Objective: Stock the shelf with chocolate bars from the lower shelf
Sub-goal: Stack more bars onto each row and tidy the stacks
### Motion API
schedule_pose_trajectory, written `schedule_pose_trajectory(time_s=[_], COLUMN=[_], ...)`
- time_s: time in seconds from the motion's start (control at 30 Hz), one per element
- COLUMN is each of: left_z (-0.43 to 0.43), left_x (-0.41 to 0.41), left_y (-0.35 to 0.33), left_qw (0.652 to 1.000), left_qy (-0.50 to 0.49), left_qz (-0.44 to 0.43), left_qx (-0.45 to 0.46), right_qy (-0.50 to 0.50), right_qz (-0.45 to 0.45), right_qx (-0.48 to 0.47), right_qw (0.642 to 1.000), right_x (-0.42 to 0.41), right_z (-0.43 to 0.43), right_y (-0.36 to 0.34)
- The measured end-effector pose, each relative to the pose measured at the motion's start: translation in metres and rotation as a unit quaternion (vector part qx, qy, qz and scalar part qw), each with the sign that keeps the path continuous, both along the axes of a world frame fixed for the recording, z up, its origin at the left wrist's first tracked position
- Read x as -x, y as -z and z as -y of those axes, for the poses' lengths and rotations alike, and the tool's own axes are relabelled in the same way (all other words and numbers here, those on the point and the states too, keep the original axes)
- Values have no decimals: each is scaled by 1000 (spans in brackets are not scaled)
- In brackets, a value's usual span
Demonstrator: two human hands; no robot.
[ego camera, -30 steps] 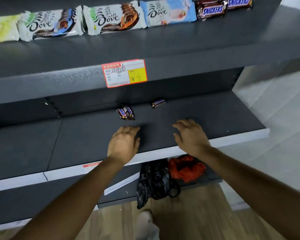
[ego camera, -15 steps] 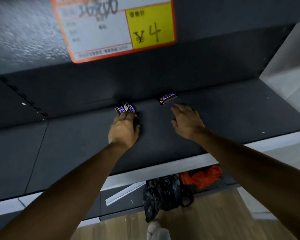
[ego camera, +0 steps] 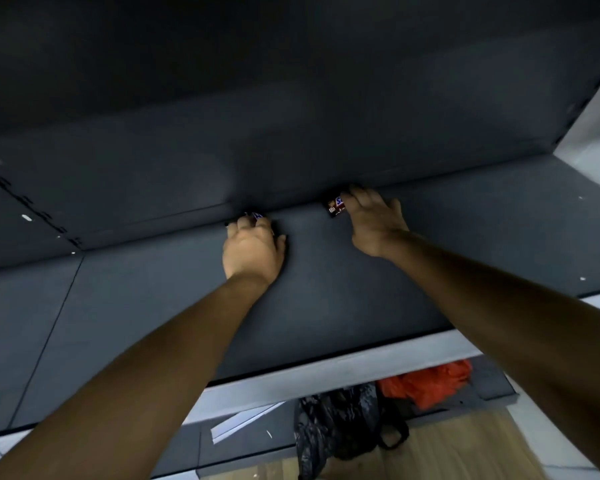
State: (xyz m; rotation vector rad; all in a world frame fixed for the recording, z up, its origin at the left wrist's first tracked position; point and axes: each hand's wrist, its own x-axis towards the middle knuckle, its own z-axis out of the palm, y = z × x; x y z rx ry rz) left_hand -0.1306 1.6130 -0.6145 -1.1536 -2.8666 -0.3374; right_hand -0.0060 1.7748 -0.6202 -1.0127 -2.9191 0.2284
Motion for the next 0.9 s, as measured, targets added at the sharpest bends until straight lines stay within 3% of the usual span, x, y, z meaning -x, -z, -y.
schedule_pose_trajectory(time_s=[0.23, 0.43, 0.73, 0.9], left_z=[-2, -1, 21, 43], left_x=[-5, -21, -53, -84], left_y=[-3, 2, 10, -9], left_qw=[997, 989, 977, 973], left_qy=[31, 80, 32, 19], left_qz=[41, 95, 166, 198], left_qx=[-52, -76, -132, -118], right_qy=[-15, -40, -45, -76], right_qz=[-2, -73, -86, -94], right_qx=[-46, -46, -42, -62], right_qw=[999, 995, 994, 991], right_x=[2, -5, -52, -93], right_z=[-5, -1, 29, 57], right_y=[5, 4, -4, -14])
